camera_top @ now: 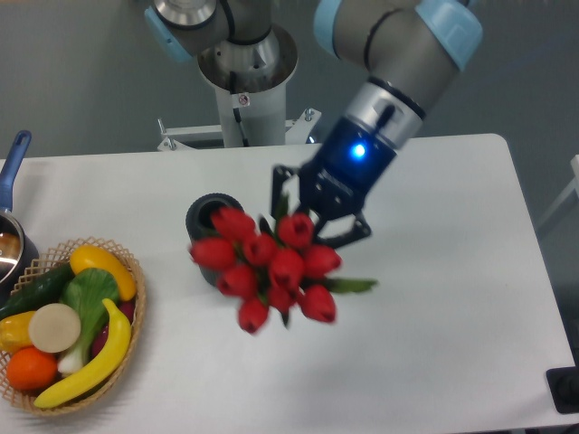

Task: Insert the flowers into the vase
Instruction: 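Carry the tulips over the grey vase and lower stems into it, then push the tulip stems down deeper into the vase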

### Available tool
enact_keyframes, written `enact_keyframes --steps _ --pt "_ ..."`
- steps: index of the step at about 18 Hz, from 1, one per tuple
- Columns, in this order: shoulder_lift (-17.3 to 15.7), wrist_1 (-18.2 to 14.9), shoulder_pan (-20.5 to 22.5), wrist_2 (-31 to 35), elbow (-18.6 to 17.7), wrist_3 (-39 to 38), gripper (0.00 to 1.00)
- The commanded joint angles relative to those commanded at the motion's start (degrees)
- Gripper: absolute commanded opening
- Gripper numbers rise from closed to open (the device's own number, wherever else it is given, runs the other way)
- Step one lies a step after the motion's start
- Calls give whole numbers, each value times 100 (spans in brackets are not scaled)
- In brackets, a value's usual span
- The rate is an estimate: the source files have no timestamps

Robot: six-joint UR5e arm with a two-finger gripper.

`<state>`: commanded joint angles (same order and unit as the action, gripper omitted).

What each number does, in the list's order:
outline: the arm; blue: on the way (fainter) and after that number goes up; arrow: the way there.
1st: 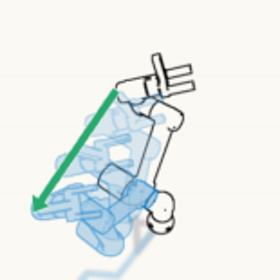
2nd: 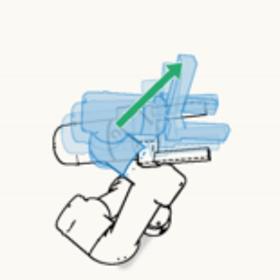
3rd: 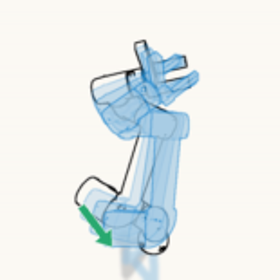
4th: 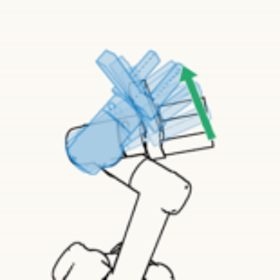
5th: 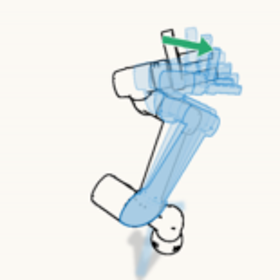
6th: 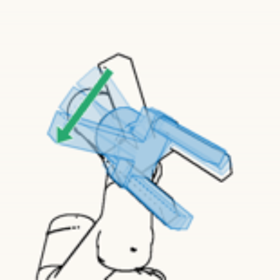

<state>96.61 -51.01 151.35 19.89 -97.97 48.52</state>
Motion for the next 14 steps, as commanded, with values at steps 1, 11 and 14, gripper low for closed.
enact_keyframes --steps 1,11,14 --pt "-141 378 -9 -211 -325 9 0" --pt "-907 733 272 -1145 -1805 563 0" --pt "-916 733 299 -1145 -1875 658 2"
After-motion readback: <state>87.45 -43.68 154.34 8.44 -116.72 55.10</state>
